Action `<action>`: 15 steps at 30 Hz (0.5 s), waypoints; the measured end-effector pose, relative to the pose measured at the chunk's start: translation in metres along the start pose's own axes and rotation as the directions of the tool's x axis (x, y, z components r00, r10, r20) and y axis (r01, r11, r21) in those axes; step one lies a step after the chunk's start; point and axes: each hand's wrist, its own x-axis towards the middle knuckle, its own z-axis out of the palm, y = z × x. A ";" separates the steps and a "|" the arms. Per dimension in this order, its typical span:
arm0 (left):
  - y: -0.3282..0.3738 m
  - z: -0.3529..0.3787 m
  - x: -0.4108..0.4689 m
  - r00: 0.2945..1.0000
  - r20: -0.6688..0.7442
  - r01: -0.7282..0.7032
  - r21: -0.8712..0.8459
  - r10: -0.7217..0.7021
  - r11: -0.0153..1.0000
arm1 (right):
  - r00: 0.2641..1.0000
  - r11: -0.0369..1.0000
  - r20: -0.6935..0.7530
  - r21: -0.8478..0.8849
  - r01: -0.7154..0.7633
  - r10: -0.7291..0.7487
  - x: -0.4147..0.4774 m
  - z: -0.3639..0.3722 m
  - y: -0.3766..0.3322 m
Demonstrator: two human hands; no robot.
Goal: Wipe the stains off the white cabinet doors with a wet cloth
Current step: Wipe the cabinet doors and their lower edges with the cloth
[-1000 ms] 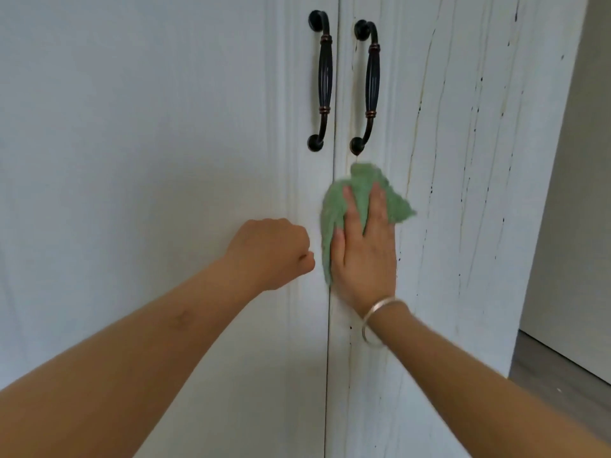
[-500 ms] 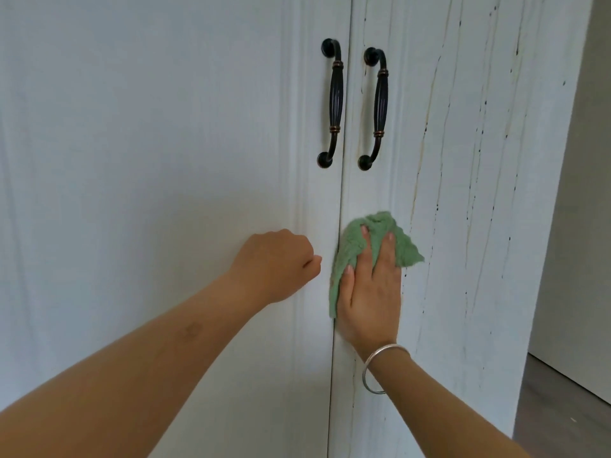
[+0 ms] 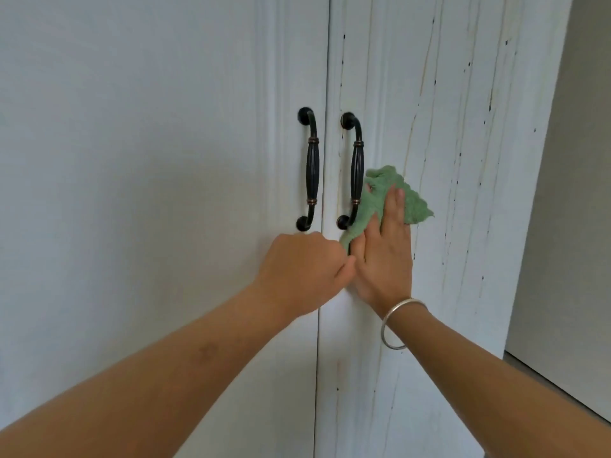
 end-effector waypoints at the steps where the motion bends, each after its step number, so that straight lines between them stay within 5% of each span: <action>1: 0.003 -0.006 0.007 0.999 0.009 -0.037 0.000 0.037 0.999 | 0.998 0.997 0.020 -0.056 0.056 -0.055 0.010 -0.007 0.007; 7: -0.007 -0.061 0.058 0.980 -0.003 -0.194 0.176 0.197 0.965 | 0.964 0.955 0.106 -0.143 0.258 -0.245 0.125 -0.044 0.002; 11: -0.058 -0.116 0.115 1.000 0.014 -0.012 0.156 0.010 0.988 | 0.944 0.944 0.152 -0.108 0.311 -0.294 0.172 -0.058 -0.009; 15: -0.094 -0.124 0.140 0.975 0.223 0.014 0.035 -0.021 0.999 | 0.878 0.891 0.289 -0.140 0.432 -0.381 0.155 -0.066 0.004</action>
